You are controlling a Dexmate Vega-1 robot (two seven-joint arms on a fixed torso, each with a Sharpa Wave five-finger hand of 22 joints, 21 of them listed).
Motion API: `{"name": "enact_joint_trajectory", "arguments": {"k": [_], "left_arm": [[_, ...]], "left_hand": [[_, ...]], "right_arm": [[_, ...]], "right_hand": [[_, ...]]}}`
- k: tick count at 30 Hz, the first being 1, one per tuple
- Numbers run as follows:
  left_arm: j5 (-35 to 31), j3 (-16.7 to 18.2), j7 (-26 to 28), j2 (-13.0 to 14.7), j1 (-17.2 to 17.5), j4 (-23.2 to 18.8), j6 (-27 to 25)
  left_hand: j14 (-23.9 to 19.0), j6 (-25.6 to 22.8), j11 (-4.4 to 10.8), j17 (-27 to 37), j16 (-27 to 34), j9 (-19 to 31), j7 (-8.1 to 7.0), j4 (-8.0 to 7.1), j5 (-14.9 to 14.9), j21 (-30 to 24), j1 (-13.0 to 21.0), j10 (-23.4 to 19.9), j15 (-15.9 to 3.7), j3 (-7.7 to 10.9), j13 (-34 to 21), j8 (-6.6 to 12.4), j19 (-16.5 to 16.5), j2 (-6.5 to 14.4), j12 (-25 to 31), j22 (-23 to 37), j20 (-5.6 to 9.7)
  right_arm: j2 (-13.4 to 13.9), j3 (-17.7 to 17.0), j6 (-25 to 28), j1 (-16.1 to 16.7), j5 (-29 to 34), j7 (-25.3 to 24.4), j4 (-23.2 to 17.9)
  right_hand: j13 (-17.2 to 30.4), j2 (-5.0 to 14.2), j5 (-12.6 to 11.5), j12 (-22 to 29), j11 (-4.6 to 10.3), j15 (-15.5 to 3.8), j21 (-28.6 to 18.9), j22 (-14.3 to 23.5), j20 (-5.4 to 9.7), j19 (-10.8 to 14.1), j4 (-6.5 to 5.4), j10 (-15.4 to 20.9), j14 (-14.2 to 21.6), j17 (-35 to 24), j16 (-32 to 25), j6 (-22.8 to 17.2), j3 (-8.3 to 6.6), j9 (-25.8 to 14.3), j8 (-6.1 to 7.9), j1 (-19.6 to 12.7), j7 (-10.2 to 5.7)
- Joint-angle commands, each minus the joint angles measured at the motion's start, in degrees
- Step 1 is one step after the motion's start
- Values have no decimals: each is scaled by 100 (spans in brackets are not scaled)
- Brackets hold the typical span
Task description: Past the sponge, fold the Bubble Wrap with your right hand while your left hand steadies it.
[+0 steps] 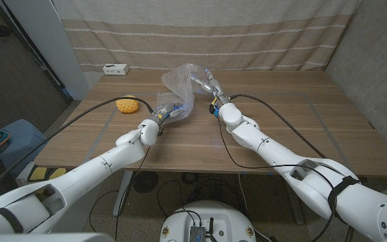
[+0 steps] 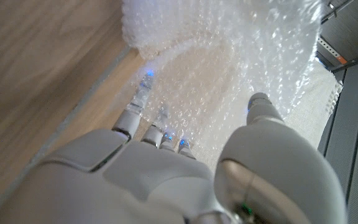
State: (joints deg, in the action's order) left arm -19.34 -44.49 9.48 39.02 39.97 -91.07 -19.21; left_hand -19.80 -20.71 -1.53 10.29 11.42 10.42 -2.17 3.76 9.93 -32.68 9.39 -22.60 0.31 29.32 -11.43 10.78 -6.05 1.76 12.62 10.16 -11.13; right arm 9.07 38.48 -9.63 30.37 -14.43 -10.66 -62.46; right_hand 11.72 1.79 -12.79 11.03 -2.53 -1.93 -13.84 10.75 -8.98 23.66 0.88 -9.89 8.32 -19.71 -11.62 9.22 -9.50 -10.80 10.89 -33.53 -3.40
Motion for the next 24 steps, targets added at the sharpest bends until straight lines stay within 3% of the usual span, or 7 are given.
{"name": "enact_joint_trajectory", "arguments": {"k": [1,4,8,11,16,20,24], "left_arm": [[-71,11,64,21,71,-138,-85],[-120,-9,65,20,74,-166,-133],[-165,-30,42,27,75,-199,-183],[-196,-44,27,25,73,-218,-226],[-279,-91,9,13,66,-258,-306],[-292,-100,-21,13,64,-277,-331],[-309,-99,-42,15,66,-313,-386]], "left_hand": [[11,-13,-22,27,-1,2,-20,-3,-13,-7,-53,-13,24,-13,-5,4,-126,6,-3,41,-98],[10,-10,-6,24,-3,2,-20,-2,-10,10,-68,-14,21,-7,-5,2,-134,20,-6,41,-99],[14,-2,0,21,-7,2,-14,4,-6,20,-67,-8,5,6,-5,0,-141,38,-11,41,-95],[9,13,-12,19,-7,2,-22,11,-4,26,-61,12,3,15,-5,-6,-148,48,-20,41,-88],[6,21,-5,13,-10,2,-30,32,1,38,-40,10,-4,38,-5,-6,-156,69,-22,41,-82],[11,30,29,8,-17,2,-39,60,7,52,-9,17,-13,66,-4,-7,-166,93,-27,40,-77],[17,35,30,4,-22,2,-40,79,9,64,7,26,-9,81,-4,-7,-167,101,-33,40,-73]], "right_arm": [[-117,-472,-275,281,-1707,1536,-69],[-86,-564,-76,327,-2055,1804,-172],[-35,-628,32,375,-2297,1984,-290],[24,-634,53,362,-2440,2280,-307],[-24,-730,-95,305,-2739,2777,-164],[-154,-799,-419,121,-2954,3491,300],[-391,-903,-1062,-176,-3064,4298,1105]], "right_hand": [[4,-81,78,95,86,208,182,11,-346,-356,-377,-11,-36,25,-23,-248,318,-30,89,753,-174],[-24,-146,-1,172,149,348,229,6,-345,-525,-807,351,21,85,-78,-701,722,-14,160,1647,-369],[-47,-378,-131,242,94,458,265,-8,-342,-692,-970,800,2,163,-79,-1321,1102,9,257,2242,-402],[-57,-430,-209,305,23,507,311,-16,-315,-878,-993,1147,25,210,-89,-1525,1246,22,248,2463,-413],[-67,-529,-262,260,-36,615,349,-30,-331,-1092,-979,1192,-75,260,-46,-1574,1378,30,200,2605,-463],[-73,-533,-361,148,121,568,399,-47,-333,-1452,-910,1095,-357,340,41,-1487,1442,33,98,2603,-510],[-74,-463,-433,96,136,522,404,-48,-334,-1704,-841,1054,-490,395,57,-1406,1417,33,47,2497,-526]]}}
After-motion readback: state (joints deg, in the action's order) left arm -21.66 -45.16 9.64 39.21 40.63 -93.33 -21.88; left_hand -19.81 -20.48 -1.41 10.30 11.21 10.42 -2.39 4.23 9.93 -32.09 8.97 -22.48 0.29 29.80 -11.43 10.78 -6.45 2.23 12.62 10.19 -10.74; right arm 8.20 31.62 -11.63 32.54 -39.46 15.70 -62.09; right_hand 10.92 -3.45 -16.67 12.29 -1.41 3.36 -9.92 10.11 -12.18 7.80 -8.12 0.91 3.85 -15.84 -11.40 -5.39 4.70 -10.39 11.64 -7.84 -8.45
